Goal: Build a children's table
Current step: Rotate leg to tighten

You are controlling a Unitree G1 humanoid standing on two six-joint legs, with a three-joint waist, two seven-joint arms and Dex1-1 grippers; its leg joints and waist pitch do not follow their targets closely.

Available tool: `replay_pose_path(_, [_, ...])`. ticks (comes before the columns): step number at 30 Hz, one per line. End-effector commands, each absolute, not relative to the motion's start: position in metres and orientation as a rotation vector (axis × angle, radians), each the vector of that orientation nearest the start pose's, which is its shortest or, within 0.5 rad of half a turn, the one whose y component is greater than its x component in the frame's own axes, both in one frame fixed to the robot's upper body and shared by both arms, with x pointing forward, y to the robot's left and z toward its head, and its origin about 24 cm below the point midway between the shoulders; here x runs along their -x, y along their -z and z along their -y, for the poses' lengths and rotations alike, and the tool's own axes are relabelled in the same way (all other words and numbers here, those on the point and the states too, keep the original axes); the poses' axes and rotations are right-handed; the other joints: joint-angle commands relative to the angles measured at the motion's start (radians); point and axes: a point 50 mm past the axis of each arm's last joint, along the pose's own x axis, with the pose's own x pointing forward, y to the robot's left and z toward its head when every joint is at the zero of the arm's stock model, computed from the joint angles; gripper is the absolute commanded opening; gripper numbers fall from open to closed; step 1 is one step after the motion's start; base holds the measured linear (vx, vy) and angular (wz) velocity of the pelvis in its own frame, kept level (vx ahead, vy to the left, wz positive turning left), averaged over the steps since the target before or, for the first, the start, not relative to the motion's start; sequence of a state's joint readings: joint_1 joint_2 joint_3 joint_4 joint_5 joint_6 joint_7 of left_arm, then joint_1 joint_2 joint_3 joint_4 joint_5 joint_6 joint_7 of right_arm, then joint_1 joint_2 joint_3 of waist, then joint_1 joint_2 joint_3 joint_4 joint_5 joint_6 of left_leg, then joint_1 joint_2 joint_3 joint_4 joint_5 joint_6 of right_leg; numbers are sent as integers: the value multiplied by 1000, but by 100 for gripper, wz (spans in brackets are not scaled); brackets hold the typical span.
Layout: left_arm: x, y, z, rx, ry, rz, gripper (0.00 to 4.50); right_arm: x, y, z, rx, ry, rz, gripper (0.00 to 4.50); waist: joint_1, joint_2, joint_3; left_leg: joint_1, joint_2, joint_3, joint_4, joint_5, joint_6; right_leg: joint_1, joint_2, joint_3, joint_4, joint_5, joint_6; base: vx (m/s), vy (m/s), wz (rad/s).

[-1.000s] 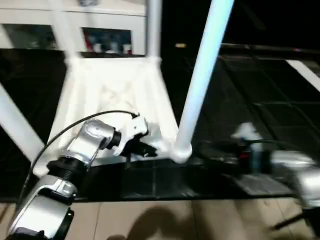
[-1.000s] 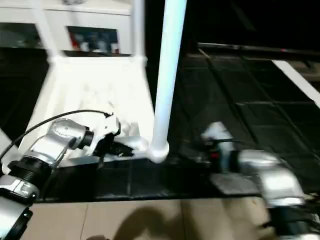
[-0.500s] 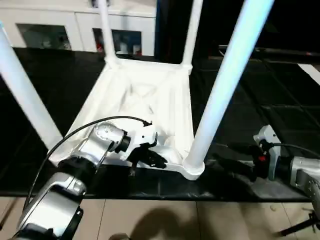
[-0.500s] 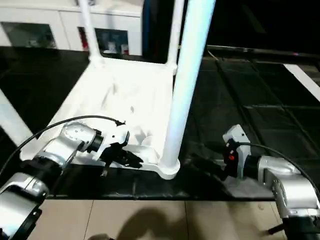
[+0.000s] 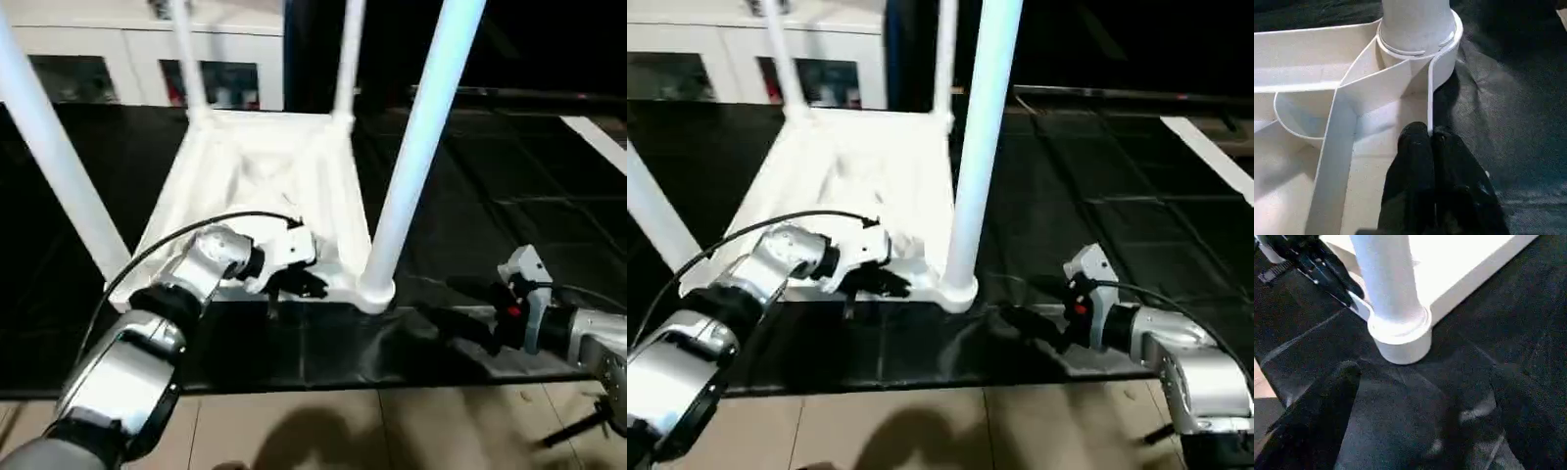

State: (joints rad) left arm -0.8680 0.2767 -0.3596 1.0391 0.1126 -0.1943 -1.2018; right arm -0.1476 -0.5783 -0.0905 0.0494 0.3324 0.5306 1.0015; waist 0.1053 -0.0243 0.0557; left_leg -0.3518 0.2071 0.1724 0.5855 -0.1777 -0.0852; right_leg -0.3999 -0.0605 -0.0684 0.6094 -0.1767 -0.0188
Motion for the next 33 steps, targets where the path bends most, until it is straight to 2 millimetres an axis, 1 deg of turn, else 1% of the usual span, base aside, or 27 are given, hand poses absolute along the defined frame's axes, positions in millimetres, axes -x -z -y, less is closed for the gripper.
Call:
replay_pose_path(1, [-355, -73, -108, -598, 1347, -351, 0, -255, -72, 230, -5, -852, -424, 448, 1, -8, -67, 0, 18, -3, -58, -189, 56, 58, -74, 42, -90, -275, -162, 0, 0, 0])
replay_pose_path(3, [-357, -75, -108, -575, 1334, -335, 0, -255, -72, 228, -9, -856, -421, 448, 0, -6, -67, 1, 19, -4, -57, -191, 58, 58, -76, 42, -90, -280, -164, 0, 0, 0])
replay_pose_path(4, [-357, -78, -107, -542, 1337, -325, 27, -255, -74, 225, -24, -857, -404, 449, 0, -4, -66, 1, 18, -4, -59, -193, 55, 57, -76, 42, -92, -288, -161, 0, 0, 0])
replay_pose_path(5, [-357, -78, -107, -537, 1338, -324, 27, -254, -74, 225, -27, -858, -402, 449, -2, -5, -66, 1, 18, -3, -59, -193, 54, 58, -76, 42, -93, -290, -160, 0, 0, 0])
replay_pose_path(6, [-357, -80, -108, -515, 1338, -317, 54, -254, -75, 223, -40, -861, -393, 450, -3, -6, -67, -1, 18, -4, -59, -190, 54, 59, -75, 43, -90, -281, -161, 0, 0, 0])
replay_pose_path(7, [-356, -84, -109, -458, 1351, -298, 54, -252, -79, 219, -75, -878, -368, 450, -3, -2, -68, 0, 18, -5, -59, -188, 53, 59, -76, 43, -90, -275, -165, 0, 0, 0])
replay_pose_path(9, [-355, -87, -111, -426, 1359, -284, 58, -248, -80, 215, -82, -910, -362, 450, -4, -6, -66, 0, 21, -5, -60, -197, 53, 58, -77, 43, -88, -268, -179, 0, 0, 0])
replay_pose_path(10, [-353, -91, -116, -393, 1365, -264, 63, -244, -81, 209, -76, -970, -357, 450, -2, -2, -66, 3, 24, -5, -61, -201, 50, 57, -78, 44, -87, -267, -183, 0, 0, 0])
replay_pose_path(11, [-353, -91, -116, -391, 1365, -263, 72, -243, -81, 208, -76, -973, -357, 450, -3, -2, -65, 1, 25, -6, -62, -203, 49, 58, -79, 45, -85, -261, -188, 0, 0, 0])
replay_pose_path(12, [-352, -92, -118, -384, 1365, -258, 84, -242, -81, 207, -74, -987, -356, 450, -5, -4, -64, 0, 24, -5, -63, -207, 51, 57, -77, 44, -87, -268, -184, 0, 0, 0])
replay_pose_path(13, [-352, -92, -118, -384, 1365, -258, 93, -242, -81, 207, -74, -987, -356, 450, -5, -2, -64, 1, 23, -4, -62, -211, 50, 55, -77, 44, -88, -276, -181, 0, 0, 0])
replay_pose_path(14, [-350, -93, -120, -366, 1368, -247, 97, -240, -81, 204, -74, -1012, -352, 450, -7, -6, -62, 2, 20, -3, -62, -219, 48, 53, -75, 43, -93, -305, -170, 0, 0, 0])
replay_pose_path(16, [-350, -94, -122, -357, 1364, -241, 112, -240, -81, 203, -74, -1019, -347, 450, -7, -3, -61, 3, 22, -3, -62, -227, 45, 52, -78, 44, -95, -335, -163, 0, 0, 0])
replay_pose_path(17, [-345, -100, -129, -310, 1337, -199, 126, -238, -83, 197, -71, -1047, -318, 450, -7, -16, -63, 2, 32, -7, -65, -223, 35, 56, -85, 46, -84, -321, -172, 0, 0, 0])
replay_pose_path(18, [-341, -104, -132, -276, 1308, -164, 135, -238, -84, 193, -68, -1055, -299, 450, -10, -13, -59, 0, 26, -4, -66, -229, 39, 50, -80, 44, -90, -346, -165, 0, 0, 0])
replay_pose_path(19, [-339, -107, -133, -255, 1289, -142, 139, -239, -84, 191, -70, -1054, -286, 450, -10, -9, -63, 1, 31, -8, -66, -229, 30, 53, -86, 46, -82, -337, -170, 0, 0, 0])
replay_pose_path(20, [-332, -112, -137, -190, 1210, -78, 145, -239, -86, 184, -99, -1043, -257, 450, -13, -12, -62, -1, 32, -7, -66, -221, 28, 51, -83, 46, -80, -324, -173, 0, 0, 0])
replay_pose_path(21, [-332, -112, -137, -187, 1206, -77, 155, -239, -87, 183, -101, -1043, -256, 450, -17, -12, -58, -2, 33, -6, -68, -222, 30, 47, -82, 46, -82, -317, -182, 0, 0, 0])
replay_pose_path(23, [-320, -112, -142, -103, 1067, -33, 177, -236, -89, 171, -157, -1034, -226, 450, -19, -9, -58, 4, 35, -5, -68, -237, 26, 43, -79, 46, -81, -327, -182, 0, 0, 0])
replay_pose_path(24, [-317, -111, -142, -81, 1035, -29, 177, -236, -88, 169, -164, -1028, -224, 450, -19, -11, -56, 1, 33, -5, -68, -239, 30, 42, -77, 46, -85, -334, -179, 0, 0, 0])
replay_pose_path(25, [-308, -107, -144, -23, 958, -21, 180, -234, -87, 161, -164, -1025, -205, 450, -18, -4, -54, 2, 32, -6, -70, -250, 25, 41, -76, 46, -87, -360, -167, 0, 0, 0])
replay_pose_path(26, [-303, -105, -144, 0, 924, -19, 187, -232, -86, 158, -163, -1030, -192, 450, -21, -5, -53, 0, 34, -5, -72, -258, 20, 40, -75, 47, -89, -360, -161, 0, 0, 0])
replay_pose_path(27, [-294, -101, -146, 26, 885, -21, 187, -231, -85, 154, -172, -1034, -172, 450, -19, -1, -53, 2, 33, -5, -71, -277, 19, 38, -75, 48, -94, -381, -146, 0, 0, 0])
replay_pose_path(28, [-289, -100, -146, 36, 870, -26, 211, -230, -85, 152, -179, -1035, -168, 450, -21, -3, -53, 1, 34, -6, -72, -281, 17, 38, -75, 49, -94, -383, -143, 0, 0, 0])
replay_pose_path(29, [-282, -97, -148, 46, 854, -33, 211, -228, -83, 149, -186, -1042, -171, 450, -18, 3, -52, 3, 29, -7, -72, -291, 18, 35, -71, 48, -98, -410, -124, 0, 0, 0])
replay_pose_path(32, [-261, -87, -153, 80, 822, -69, 225, -223, -79, 142, -201, -1072, -187, 450, -21, -3, -45, -1, 26, -9, -77, -329, 18, 32, -70, 47, -113, -497, -79, 0, 0, 0])
replay_pose_path(33, [-254, -83, -156, 78, 824, -89, 237, -221, -78, 140, -207, -1090, -193, 450, -20, -3, -45, 4, 25, -11, -75, -344, 15, 28, -70, 46, -115, -523, -66, 0, 0, 0])
